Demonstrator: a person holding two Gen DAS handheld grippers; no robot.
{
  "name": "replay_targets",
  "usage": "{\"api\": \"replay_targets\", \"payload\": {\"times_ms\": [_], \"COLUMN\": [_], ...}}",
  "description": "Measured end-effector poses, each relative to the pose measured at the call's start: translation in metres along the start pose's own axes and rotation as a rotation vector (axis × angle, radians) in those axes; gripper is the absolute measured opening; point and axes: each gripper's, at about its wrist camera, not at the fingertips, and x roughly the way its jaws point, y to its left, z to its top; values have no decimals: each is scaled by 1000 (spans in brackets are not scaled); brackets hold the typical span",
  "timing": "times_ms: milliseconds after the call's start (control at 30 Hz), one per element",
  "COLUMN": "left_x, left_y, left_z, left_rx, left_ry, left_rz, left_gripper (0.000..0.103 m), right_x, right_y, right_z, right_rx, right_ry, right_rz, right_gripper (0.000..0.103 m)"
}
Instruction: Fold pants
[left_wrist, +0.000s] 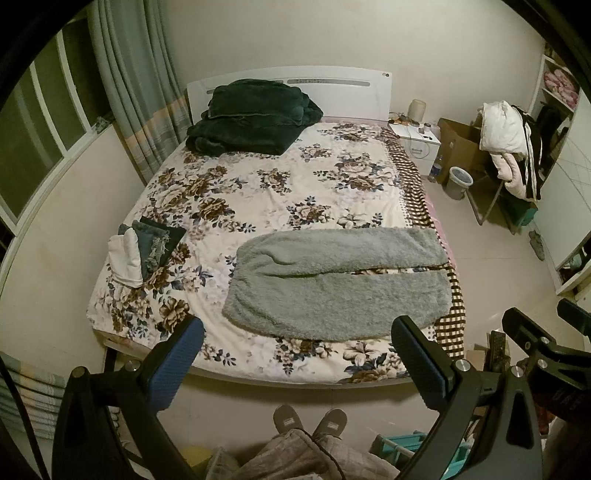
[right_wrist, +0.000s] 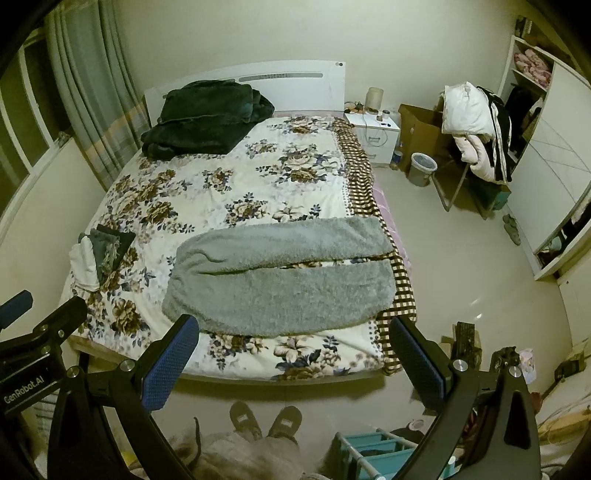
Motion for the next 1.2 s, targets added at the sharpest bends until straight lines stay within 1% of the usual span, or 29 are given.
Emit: {"api": "replay_targets", "payload": {"times_ms": [33, 167, 367, 400, 633, 667, 1200], "left_x": [-7, -11, -19, -18, -18, -17, -15], "left_y": [5, 5, -2, -9, -7, -15, -14], "left_z": [3, 4, 5, 6, 5, 3, 1], "left_rx": [1, 2, -1, -2, 0, -1, -1], "left_ry": [0, 3, 3, 4, -1, 0, -3], "left_rz": [-1, -1, -2, -4, -2, -2, -1], "left_gripper": [103, 103, 103, 103, 103, 103, 103], "right_x": [0, 0, 0, 0, 3, 3, 4], "right_y": [0, -3, -6, -6, -5, -6, -9], "right_z": [0, 0, -2, -2, -3, -4, -4], "right_rx": [0, -2, -3, -2, -5, -5, -5], "right_ry": [0, -2, -3, -4, -2, -2, 0], "right_rz": [-1, -4, -7, -9, -13, -13, -14], "right_gripper": [103, 103, 103, 103, 103, 103, 103]}}
